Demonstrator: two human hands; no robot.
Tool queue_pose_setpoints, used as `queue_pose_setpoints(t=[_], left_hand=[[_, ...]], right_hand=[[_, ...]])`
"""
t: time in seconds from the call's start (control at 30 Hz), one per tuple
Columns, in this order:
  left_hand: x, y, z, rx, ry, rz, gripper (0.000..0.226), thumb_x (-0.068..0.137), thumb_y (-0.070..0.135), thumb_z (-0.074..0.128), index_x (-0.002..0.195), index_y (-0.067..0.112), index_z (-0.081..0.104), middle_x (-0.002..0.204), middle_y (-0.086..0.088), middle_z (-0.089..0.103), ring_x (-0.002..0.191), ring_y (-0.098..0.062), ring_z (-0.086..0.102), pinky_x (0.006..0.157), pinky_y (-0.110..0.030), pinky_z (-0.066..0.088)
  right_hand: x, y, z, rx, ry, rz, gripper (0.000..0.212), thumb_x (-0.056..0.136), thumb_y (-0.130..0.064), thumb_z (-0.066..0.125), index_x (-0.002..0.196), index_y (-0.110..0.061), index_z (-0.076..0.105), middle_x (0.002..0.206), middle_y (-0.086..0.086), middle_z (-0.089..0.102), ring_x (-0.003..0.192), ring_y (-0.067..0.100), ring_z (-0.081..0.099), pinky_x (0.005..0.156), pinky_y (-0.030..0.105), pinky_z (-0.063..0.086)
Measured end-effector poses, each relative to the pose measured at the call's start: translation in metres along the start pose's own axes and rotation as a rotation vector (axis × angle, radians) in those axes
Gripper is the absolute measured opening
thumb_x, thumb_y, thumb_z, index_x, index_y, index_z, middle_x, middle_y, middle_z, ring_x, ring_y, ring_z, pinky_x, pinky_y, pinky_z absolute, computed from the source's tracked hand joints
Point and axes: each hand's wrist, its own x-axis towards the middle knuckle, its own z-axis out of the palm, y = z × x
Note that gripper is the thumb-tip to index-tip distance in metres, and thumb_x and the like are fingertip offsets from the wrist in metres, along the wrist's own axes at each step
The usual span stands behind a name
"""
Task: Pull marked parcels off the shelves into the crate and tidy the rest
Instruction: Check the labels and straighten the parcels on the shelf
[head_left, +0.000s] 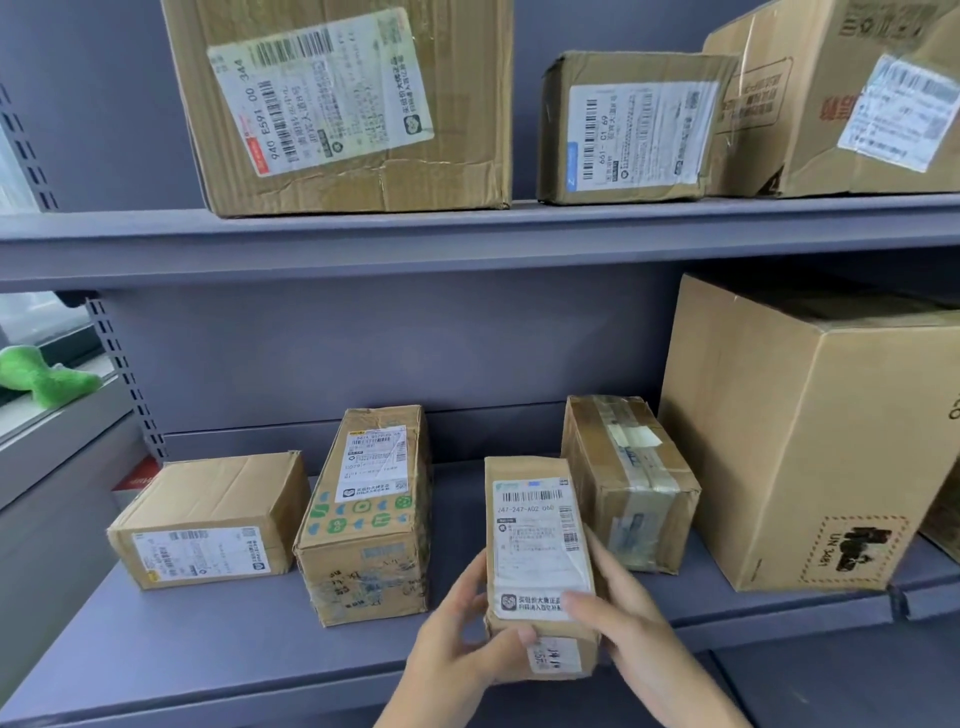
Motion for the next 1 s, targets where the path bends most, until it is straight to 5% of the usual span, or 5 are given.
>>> queue_pose_setpoints(t=[0.27,0.43,0.67,0.77,1.0], left_hand=[[0.019,-0.026,-0.005,0.825,-0.010,0.060,0.098,0.061,0.062,0.041,0.145,0.021,0.011,0.154,0.003,0.015,0.140,-0.004,0.016,0.115,-0.022,0.019],[0.034,-0.034,-0.008,1.229,-0.040,0.197,0.071,0.062,0.048,0.042,0.120,0.008,0.046,0.117,-0.010,0.066,0.116,-0.023,0.043,0.103,-0.023,0.025],[0.064,-0.018,-0.008,1.324,-0.061,0.081,0.096,0.056,0.044,0.081,0.131,-0.001,0.042,0.142,-0.008,0.043,0.124,-0.015,0.052,0.097,-0.015,0.041],[0.077,-0.009,-0.009,1.264,-0.031,0.046,0.072,0.094,0.021,0.045,0.149,0.012,-0.001,0.156,0.001,-0.011,0.145,-0.010,0.006,0.113,-0.016,0.017],[0.108,-0.016,-0.012,1.224,0.037,0.027,0.067,0.097,0.013,0.038,0.149,0.009,-0.004,0.157,-0.007,-0.012,0.146,-0.013,0.002,0.114,-0.019,0.017]], right_hand=[[0.014,0.017,-0.007,-0.724,0.143,-0.046,0.097,0.072,-0.023,0.075,0.145,-0.031,0.013,0.149,-0.024,0.011,0.135,-0.006,0.015,0.108,0.014,0.018],[0.030,0.018,-0.013,-1.069,0.079,-0.088,0.105,0.081,-0.035,0.067,0.145,-0.015,-0.014,0.144,-0.022,-0.012,0.142,0.001,0.006,0.112,0.014,0.013],[0.054,0.016,-0.006,-1.213,0.119,-0.061,0.100,0.088,-0.036,0.058,0.143,-0.014,-0.023,0.156,-0.007,-0.013,0.141,0.007,0.018,0.109,0.020,0.025],[0.069,0.013,-0.001,-1.285,0.145,-0.052,0.093,0.091,-0.036,0.053,0.145,-0.015,-0.019,0.156,-0.002,-0.014,0.140,0.011,0.025,0.106,0.023,0.032],[0.104,0.009,-0.004,-1.345,0.146,-0.080,0.088,0.091,-0.031,0.053,0.146,-0.012,-0.013,0.157,0.004,-0.009,0.142,0.012,0.018,0.106,0.022,0.031]])
